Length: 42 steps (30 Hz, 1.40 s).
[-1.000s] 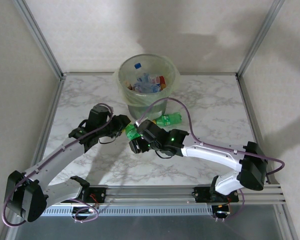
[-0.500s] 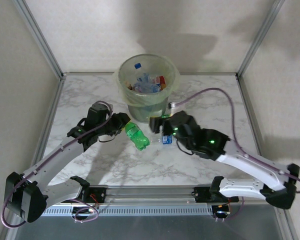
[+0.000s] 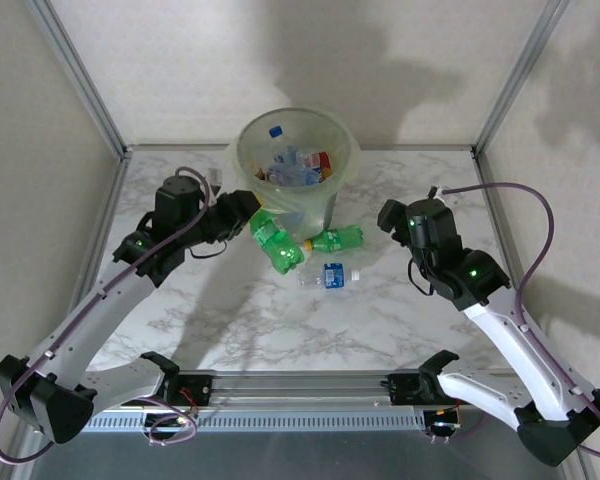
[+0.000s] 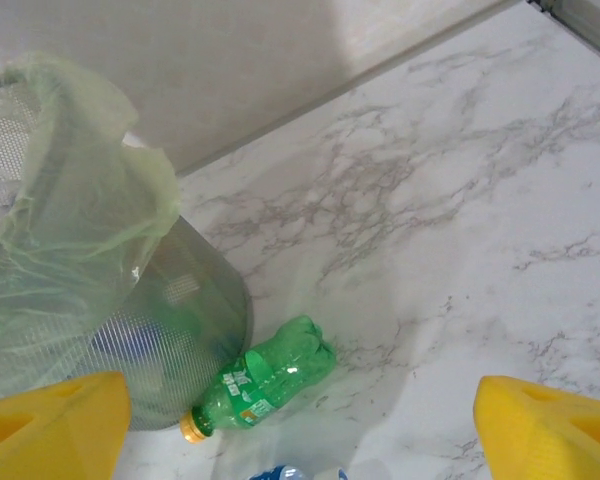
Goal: Put the plastic bottles in the bin
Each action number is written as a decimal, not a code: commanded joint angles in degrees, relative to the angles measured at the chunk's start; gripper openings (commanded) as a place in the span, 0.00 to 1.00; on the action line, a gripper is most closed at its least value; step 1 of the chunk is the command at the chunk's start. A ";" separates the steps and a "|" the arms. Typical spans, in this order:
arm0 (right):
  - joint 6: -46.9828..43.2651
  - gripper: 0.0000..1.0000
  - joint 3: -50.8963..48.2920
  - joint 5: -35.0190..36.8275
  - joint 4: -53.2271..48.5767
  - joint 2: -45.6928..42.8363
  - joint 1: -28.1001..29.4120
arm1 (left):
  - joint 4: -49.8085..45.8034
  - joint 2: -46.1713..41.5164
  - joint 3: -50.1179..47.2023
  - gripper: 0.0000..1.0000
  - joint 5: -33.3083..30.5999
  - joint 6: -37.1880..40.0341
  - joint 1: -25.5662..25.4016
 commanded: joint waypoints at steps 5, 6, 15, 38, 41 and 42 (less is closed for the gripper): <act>2.24 0.89 -2.03 -4.17 0.17 -0.80 -1.13 | -1.78 9.49 18.12 0.25 -0.44 4.13 1.07; 2.36 0.89 -2.08 -4.46 0.13 -0.93 -1.15 | -1.72 11.52 21.40 0.25 -0.38 4.43 1.42; 2.60 0.89 -3.33 -5.49 -0.24 -2.69 -1.20 | -1.40 29.75 44.69 0.25 -2.30 2.67 3.95; 2.24 0.89 -6.44 -7.21 0.48 -3.58 -1.35 | -7.27 59.03 72.13 0.21 -17.07 3.98 2.40; 2.01 0.89 -6.39 -7.24 0.47 -3.55 -1.35 | -7.39 59.51 71.80 0.22 -17.60 4.14 2.06; 1.97 0.89 -6.33 -7.24 0.53 -3.45 -1.34 | -7.53 59.70 71.83 0.24 -17.90 4.24 1.88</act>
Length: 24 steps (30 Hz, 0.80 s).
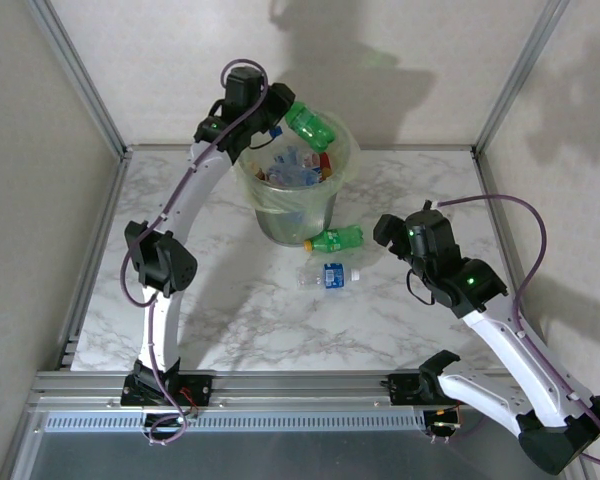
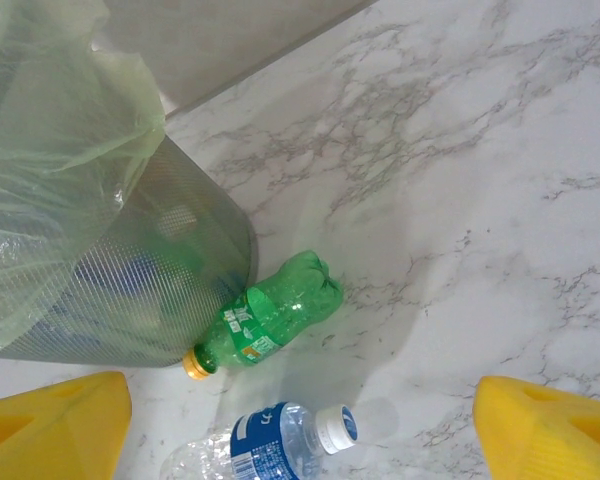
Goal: Put the plastic bottles in the bin
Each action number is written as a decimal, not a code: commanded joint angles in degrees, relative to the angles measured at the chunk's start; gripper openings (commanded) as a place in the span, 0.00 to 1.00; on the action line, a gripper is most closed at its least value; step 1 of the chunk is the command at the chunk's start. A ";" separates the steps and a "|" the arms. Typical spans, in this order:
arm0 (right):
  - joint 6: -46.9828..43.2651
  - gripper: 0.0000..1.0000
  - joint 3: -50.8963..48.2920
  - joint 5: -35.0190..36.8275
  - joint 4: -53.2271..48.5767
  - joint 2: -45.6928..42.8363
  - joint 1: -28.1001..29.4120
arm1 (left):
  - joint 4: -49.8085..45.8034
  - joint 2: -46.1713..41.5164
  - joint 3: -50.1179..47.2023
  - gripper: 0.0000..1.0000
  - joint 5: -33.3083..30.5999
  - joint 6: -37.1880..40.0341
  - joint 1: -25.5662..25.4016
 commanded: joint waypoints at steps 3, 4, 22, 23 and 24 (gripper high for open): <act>0.39 0.89 -0.36 -0.42 0.44 -0.54 -0.34 | -0.75 1.03 1.69 0.42 -2.90 1.75 -1.09; 0.49 0.89 -0.35 -0.42 0.40 -0.57 -0.36 | -1.16 1.12 1.70 0.50 -3.41 1.99 -1.23; 0.53 0.89 -0.24 -0.81 1.05 -0.76 -0.38 | -3.59 -5.93 1.63 0.58 -10.58 7.28 -1.53; 0.50 0.89 -0.39 -0.93 1.28 -0.62 -0.38 | -2.31 -6.25 0.68 0.53 -9.24 6.90 -1.78; 0.46 0.89 -0.31 -1.03 1.43 -0.35 -0.37 | -1.59 -5.94 0.63 0.48 -7.11 6.13 -2.12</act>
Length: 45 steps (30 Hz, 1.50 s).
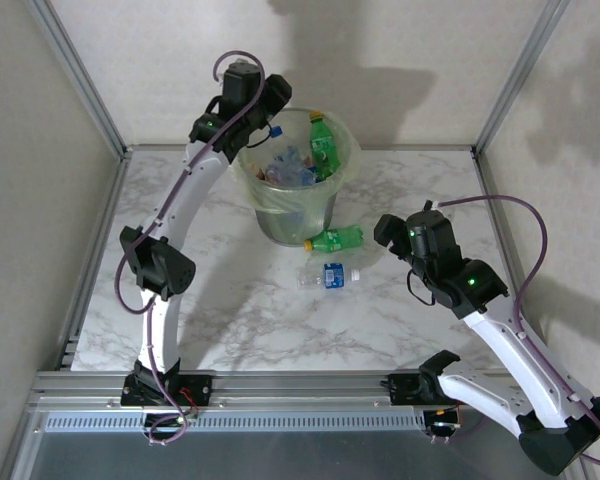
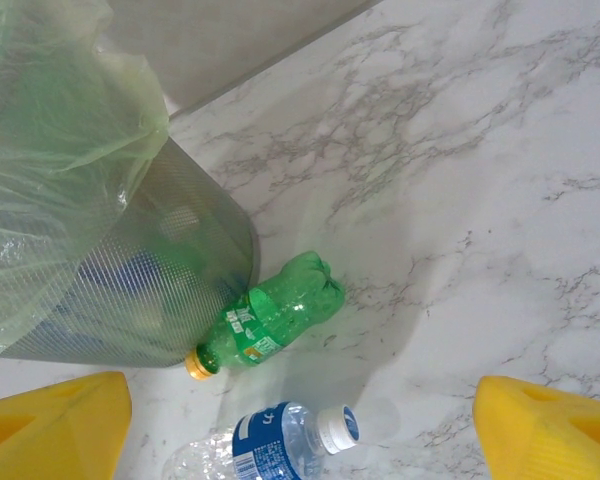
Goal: Put the plastic bottles in the bin
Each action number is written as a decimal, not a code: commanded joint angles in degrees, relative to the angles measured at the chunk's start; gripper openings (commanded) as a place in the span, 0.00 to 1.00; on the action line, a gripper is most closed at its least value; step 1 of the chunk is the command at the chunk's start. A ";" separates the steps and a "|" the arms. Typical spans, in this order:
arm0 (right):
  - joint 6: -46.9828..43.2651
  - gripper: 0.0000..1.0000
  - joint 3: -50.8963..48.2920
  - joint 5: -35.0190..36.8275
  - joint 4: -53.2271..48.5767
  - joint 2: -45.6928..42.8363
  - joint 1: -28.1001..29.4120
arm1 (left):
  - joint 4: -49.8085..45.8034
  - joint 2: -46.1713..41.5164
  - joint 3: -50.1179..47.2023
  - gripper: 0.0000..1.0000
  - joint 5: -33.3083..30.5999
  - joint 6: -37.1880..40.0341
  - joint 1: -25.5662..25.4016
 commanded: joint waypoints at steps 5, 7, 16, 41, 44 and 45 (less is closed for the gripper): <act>0.58 0.87 0.17 -1.11 1.52 0.24 -0.36 | 1.54 1.94 3.45 0.32 9.75 -2.84 -3.06; 0.62 0.86 0.21 -0.99 1.02 -0.11 -0.36 | 1.33 3.24 3.58 0.30 11.63 -3.44 -4.08; 0.58 0.86 -0.15 -0.86 0.33 -0.46 -0.36 | -0.71 6.70 3.68 0.30 13.89 -2.36 -6.36; 0.65 0.91 -1.44 -3.18 1.78 4.84 -0.35 | 3.22 -4.42 3.71 0.58 15.09 -1.83 -6.33; 1.21 0.94 -2.61 -4.36 2.54 7.49 -0.36 | 3.68 -8.74 2.20 0.60 15.46 -0.21 -6.36; 1.62 0.94 -3.18 -4.55 2.79 8.27 -0.35 | 4.05 -10.73 0.54 0.61 15.70 0.64 -6.36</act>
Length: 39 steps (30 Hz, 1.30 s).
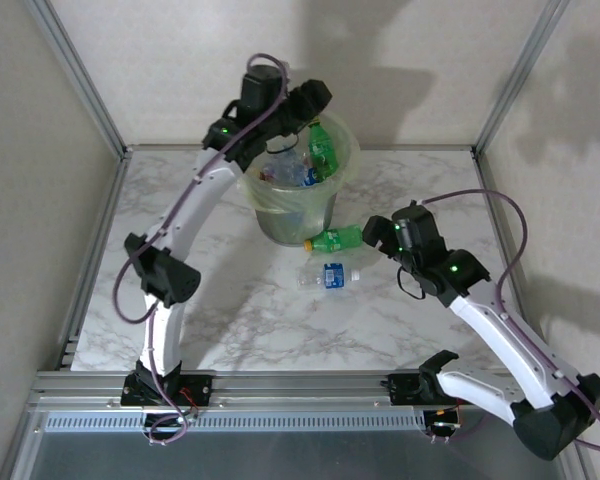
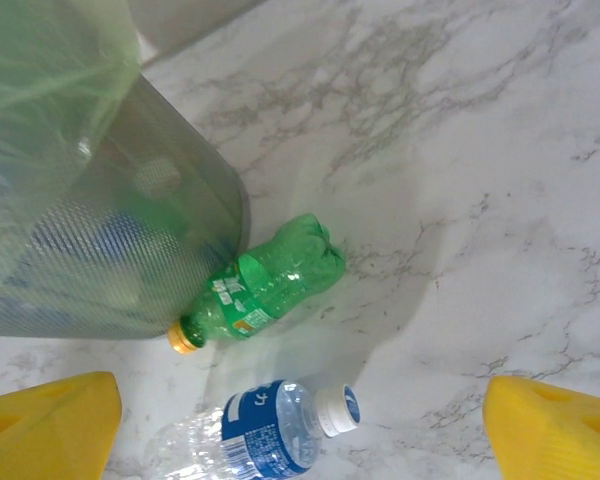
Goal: Put the plastic bottles in the bin
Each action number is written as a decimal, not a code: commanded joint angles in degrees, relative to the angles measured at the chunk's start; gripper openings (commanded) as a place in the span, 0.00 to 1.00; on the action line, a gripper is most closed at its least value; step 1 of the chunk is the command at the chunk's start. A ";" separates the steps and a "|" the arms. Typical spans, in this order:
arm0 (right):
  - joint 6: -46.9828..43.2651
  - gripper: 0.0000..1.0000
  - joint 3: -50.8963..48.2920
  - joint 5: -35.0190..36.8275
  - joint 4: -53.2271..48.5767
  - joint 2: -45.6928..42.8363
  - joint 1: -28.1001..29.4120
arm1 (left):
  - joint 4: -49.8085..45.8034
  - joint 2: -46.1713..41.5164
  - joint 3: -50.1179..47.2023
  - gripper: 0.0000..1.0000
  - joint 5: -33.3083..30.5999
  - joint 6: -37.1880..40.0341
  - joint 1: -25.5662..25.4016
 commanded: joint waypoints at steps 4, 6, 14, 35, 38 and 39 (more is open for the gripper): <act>2.38 0.94 -3.56 -3.00 3.30 4.05 -0.45 | 7.20 -16.96 -15.22 0.62 1.70 5.75 0.03; 2.75 0.94 -4.65 -4.34 5.35 5.44 -0.61 | 9.72 -22.95 -24.43 0.64 1.28 6.96 0.18; -1.86 0.95 -7.66 -14.58 12.65 13.18 -0.97 | 17.29 -41.34 -54.85 0.66 2.13 3.65 3.84; -18.24 0.95 -8.61 -27.37 24.61 25.59 0.05 | 22.71 -56.54 -86.75 0.62 4.91 -4.00 4.38; -19.12 0.96 -8.69 -27.03 25.22 26.54 1.10 | 22.54 -56.09 -86.76 0.62 4.93 -3.83 4.40; -19.30 0.96 -8.74 -27.03 25.35 26.75 1.42 | 22.44 -55.92 -86.75 0.62 4.91 -3.72 4.42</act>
